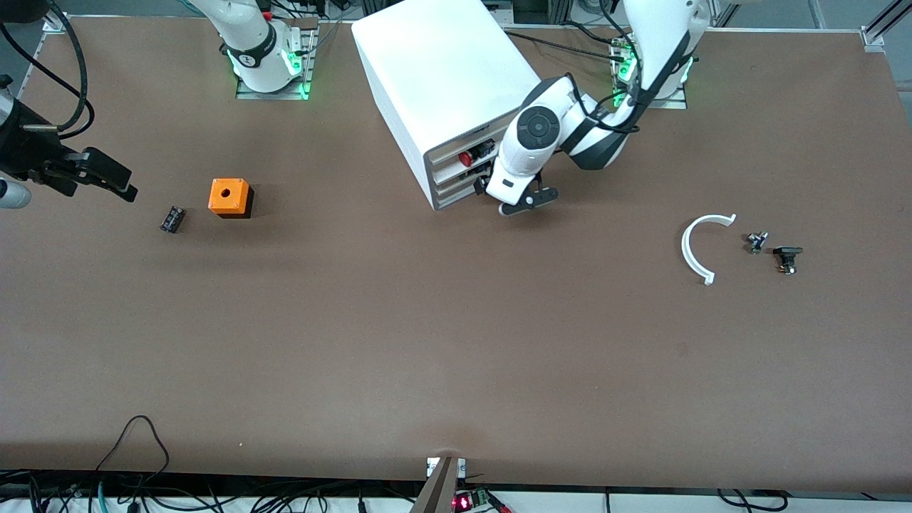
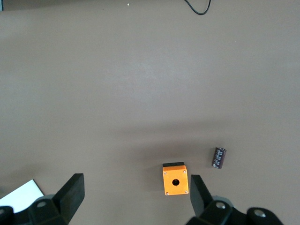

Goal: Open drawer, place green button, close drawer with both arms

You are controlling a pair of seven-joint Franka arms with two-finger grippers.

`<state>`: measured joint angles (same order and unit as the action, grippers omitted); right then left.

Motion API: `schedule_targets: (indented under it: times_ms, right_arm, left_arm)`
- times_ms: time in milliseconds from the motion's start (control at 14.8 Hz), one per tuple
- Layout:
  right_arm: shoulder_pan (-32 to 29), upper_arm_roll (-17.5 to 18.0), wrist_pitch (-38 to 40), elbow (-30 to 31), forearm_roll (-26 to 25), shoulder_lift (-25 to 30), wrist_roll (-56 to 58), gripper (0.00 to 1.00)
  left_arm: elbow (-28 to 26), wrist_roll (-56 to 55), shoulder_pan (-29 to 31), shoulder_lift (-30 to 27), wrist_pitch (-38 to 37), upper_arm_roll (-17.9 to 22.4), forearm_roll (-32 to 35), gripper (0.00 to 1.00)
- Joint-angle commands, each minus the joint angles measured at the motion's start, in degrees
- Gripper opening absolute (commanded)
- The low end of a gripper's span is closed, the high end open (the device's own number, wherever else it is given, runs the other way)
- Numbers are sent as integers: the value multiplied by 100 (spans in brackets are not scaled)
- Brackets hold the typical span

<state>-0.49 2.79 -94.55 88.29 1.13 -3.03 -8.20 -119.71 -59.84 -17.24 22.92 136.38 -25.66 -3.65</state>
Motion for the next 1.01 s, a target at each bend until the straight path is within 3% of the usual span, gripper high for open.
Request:
schedule_targets:
  times_ms: [0,270,608,946]
  right_arm:
    - [22,29,156,-172,-113,-57,38,100]
    - [145,29,7,-75,-393,-57,56,100]
    - [242,38,-20,-92,-439,-57,73,100]
    - [189,-59,6,-101,-17,-66,397,100]
  left_arm:
    - [349,630,465,-235,-635,-71,-109,100]
    - [1851,1070,686,-139,-2577,17,-22,100]
    - [2846,2387,1336,-147,-3634,26,5,100]
    - [3787,3925,1548,-182,-4584,8,1304,100]
